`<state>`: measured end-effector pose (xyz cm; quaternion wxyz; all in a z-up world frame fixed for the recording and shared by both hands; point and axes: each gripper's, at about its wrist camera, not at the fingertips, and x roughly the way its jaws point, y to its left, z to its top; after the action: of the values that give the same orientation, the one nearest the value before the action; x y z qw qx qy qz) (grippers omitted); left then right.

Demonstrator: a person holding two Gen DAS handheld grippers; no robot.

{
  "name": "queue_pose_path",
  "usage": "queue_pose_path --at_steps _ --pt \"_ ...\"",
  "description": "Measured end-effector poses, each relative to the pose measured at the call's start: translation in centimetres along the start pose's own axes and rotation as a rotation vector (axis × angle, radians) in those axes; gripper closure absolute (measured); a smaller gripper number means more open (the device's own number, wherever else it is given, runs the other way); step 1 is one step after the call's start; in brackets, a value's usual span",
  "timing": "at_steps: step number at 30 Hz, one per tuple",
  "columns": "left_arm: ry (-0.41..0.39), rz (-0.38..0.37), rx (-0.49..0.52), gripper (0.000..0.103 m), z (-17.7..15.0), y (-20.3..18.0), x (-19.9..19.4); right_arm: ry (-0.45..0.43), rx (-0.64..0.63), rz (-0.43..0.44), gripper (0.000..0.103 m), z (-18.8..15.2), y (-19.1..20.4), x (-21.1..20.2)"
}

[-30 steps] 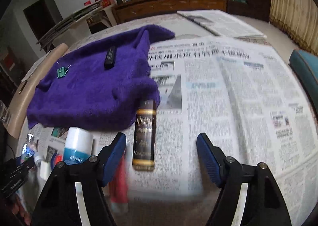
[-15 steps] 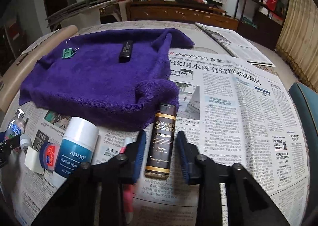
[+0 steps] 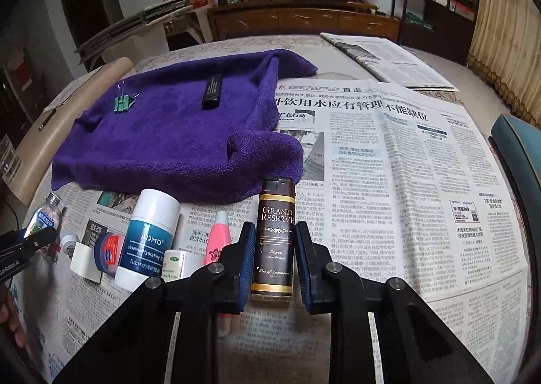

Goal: Organize rigid objects
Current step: 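Grasp the glass pill jar with the left tool while the right tool grasps the Grand Reserve bottle, then carry the jar and brown bottle onto the purple towel and open both tools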

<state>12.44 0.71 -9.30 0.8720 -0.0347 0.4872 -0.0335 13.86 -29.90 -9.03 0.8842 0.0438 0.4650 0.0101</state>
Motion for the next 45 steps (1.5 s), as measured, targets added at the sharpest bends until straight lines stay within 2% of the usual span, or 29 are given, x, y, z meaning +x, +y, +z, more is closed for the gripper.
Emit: queue_pose_path --at_steps 5,11,19,28,37,45 --pt "-0.017 -0.012 0.004 0.065 0.7 0.1 -1.2 -0.011 0.007 0.007 0.079 -0.1 0.0 -1.4" --pt "-0.029 -0.01 0.024 0.065 1.8 -0.1 -1.8 -0.036 -0.002 0.021 0.079 1.6 0.9 -2.6" --pt "-0.052 -0.035 0.012 0.065 3.0 0.0 -2.2 -0.055 -0.01 0.049 0.079 3.1 2.4 -2.5" --pt "-0.097 -0.032 0.024 0.065 6.7 0.0 -2.8 -0.063 -0.025 0.072 0.079 6.3 4.1 -1.2" --pt "-0.117 -0.036 0.036 0.065 11.3 -0.3 -0.5 -0.033 -0.032 0.072 0.079 9.5 5.5 2.1" --pt "-0.094 -0.032 0.018 0.065 13.9 0.4 4.2 0.014 -0.041 0.052 0.079 11.2 5.9 5.8"
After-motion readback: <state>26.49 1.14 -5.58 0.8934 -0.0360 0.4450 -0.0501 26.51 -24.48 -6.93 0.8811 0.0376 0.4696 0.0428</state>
